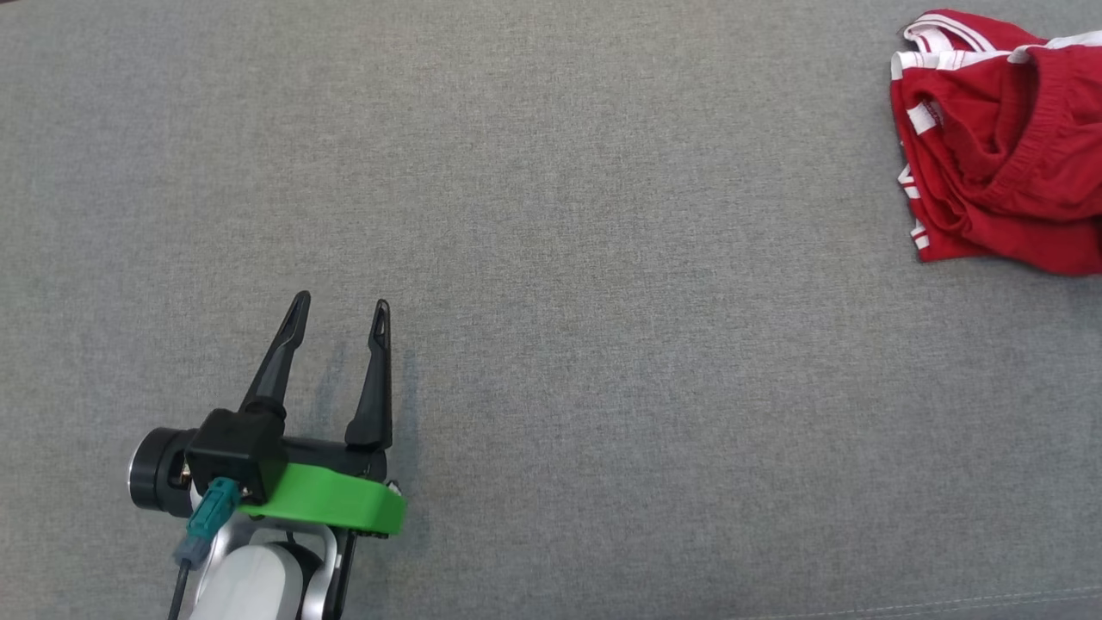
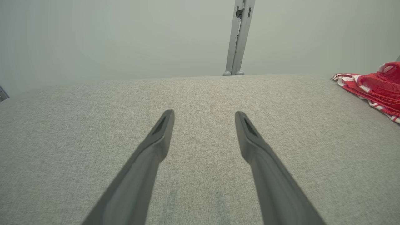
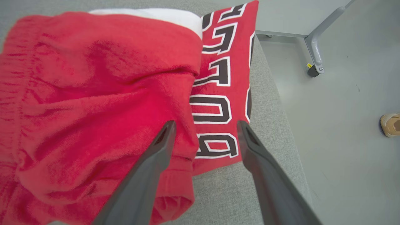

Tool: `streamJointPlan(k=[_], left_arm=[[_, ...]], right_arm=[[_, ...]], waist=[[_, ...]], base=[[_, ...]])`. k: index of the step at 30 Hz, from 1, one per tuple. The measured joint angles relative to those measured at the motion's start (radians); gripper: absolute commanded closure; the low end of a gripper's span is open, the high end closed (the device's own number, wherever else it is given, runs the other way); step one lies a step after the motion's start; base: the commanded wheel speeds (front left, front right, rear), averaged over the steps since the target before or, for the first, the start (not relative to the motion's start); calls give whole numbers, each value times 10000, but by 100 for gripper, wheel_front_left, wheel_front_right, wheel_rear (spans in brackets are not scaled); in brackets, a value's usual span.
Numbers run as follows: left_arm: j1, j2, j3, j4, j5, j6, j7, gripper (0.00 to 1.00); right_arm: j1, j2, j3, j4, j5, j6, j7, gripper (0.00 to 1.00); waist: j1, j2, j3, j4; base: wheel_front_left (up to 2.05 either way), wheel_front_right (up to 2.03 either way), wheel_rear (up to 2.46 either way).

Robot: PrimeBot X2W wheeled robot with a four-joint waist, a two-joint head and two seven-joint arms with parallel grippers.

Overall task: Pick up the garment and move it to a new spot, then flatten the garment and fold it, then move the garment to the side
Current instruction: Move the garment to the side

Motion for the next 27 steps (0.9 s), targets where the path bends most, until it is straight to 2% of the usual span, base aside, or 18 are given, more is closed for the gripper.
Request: streamJointPlan(k=[4,11,14,21,27], left_arm=[[1,-4,2,125,-6,0,-2,0],[-5,-130,-107,322,-265,-65,-21,0],[-50,-270,-148,499,-380,-142,-105,0],[-183,-387,33,846,-851,-150,-207,0],[-72,-537,368,1231,-1108,-146,-293,0]], right_arm=[[-26,109,44,-86,-25,8,-337,0],[-536,215,151,-771,-242,322,-1290,0],[-565,562,98,-1047,-219,445,-1889,0],[-397,1289,-21,-1657,-174,449,-3290,0],[597,2021,-113,-2025,25,433,-4057,0]], waist=[[0,0,-184,-140],[0,0,-706,-432],[0,0,-1001,-567],[-1,0,-1800,-893],[-1,0,-2519,-1163]], base=[[0,0,0],[0,0,0],[0,0,0],[0,0,0],[0,0,0]])
